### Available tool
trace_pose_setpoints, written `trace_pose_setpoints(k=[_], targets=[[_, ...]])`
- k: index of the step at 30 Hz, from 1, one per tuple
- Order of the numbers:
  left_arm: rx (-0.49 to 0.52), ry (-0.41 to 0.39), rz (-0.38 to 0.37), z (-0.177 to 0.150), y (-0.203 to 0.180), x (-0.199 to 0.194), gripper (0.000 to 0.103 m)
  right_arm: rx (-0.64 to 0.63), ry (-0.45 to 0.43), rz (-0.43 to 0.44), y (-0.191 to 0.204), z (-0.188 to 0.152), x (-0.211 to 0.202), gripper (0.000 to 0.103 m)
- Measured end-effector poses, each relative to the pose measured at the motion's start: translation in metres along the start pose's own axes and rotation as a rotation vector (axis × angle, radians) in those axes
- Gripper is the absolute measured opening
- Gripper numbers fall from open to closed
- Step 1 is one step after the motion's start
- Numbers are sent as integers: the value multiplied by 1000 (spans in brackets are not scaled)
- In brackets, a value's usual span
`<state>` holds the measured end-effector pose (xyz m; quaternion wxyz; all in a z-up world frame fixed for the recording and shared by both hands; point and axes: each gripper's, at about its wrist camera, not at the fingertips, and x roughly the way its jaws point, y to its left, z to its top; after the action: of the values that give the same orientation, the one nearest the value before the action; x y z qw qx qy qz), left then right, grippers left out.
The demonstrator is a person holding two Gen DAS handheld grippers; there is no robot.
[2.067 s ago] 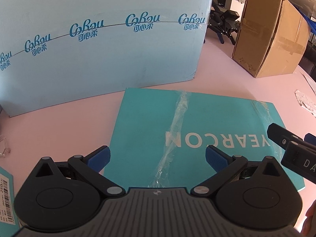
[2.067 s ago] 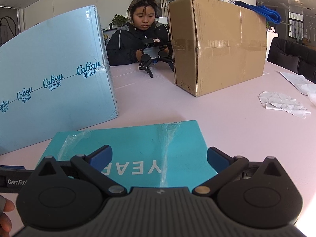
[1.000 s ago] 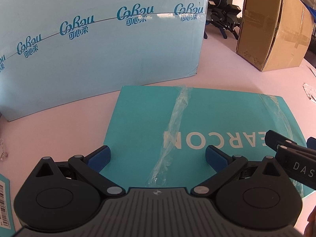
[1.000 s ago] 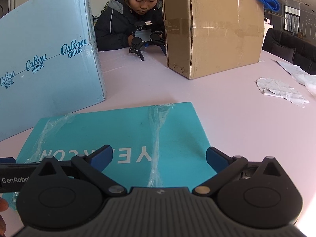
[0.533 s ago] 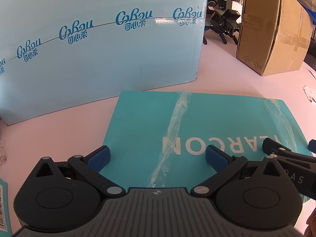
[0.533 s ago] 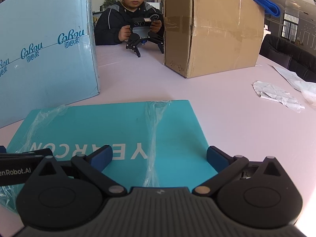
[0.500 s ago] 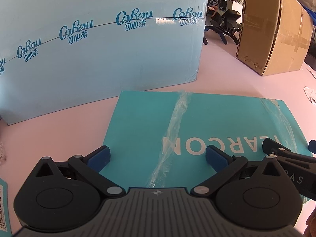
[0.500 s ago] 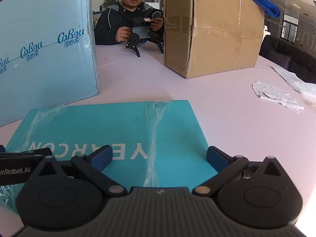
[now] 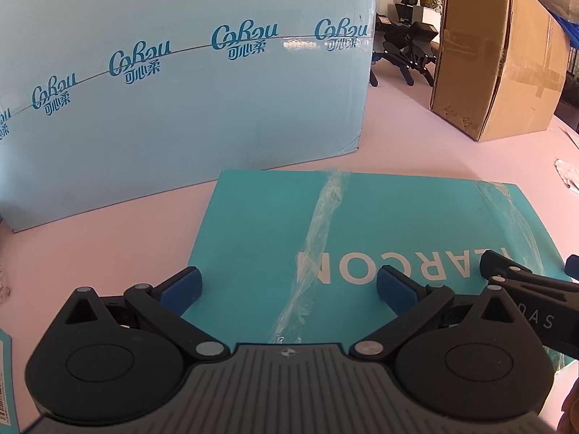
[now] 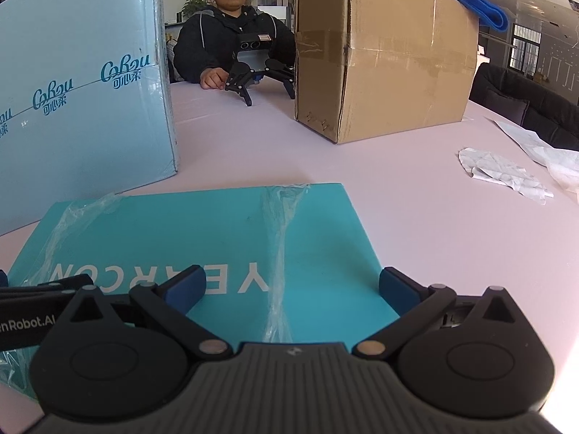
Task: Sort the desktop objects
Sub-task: 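Lower both open grippers onto the edge of the teal YEARCON folder, then close both grippers on the folder edge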
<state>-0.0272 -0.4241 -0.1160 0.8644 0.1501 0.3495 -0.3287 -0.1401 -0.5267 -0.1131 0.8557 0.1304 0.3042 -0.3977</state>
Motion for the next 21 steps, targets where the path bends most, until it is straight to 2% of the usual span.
trace_pose_setpoints(k=[6,9,10,11,14,16,18,19,21], targets=[[3,-4,-4,1,0,0,103,-2,-10,1,0,-1,0,103],[13,-8,-6,1,-2,0,103,-7,-24,4,1,0,-2,94],[20,-10,-7,1,-2,-1,103,-12,-27,12,2,0,-2,90],[27,-12,-9,1,-3,-1,102,-21,-32,26,3,1,-3,81],[39,-26,-23,2,-7,-3,87,-45,-33,64,6,4,-4,60],[43,-29,-37,3,-10,-4,77,-52,-27,84,7,6,-4,53],[51,-32,-46,4,-13,-5,62,-47,-24,96,6,8,-3,39],[52,-33,-47,5,-15,-5,58,-35,-20,102,4,9,-3,29],[51,-31,-46,7,-17,-6,36,-15,-10,105,-1,11,-3,20]])
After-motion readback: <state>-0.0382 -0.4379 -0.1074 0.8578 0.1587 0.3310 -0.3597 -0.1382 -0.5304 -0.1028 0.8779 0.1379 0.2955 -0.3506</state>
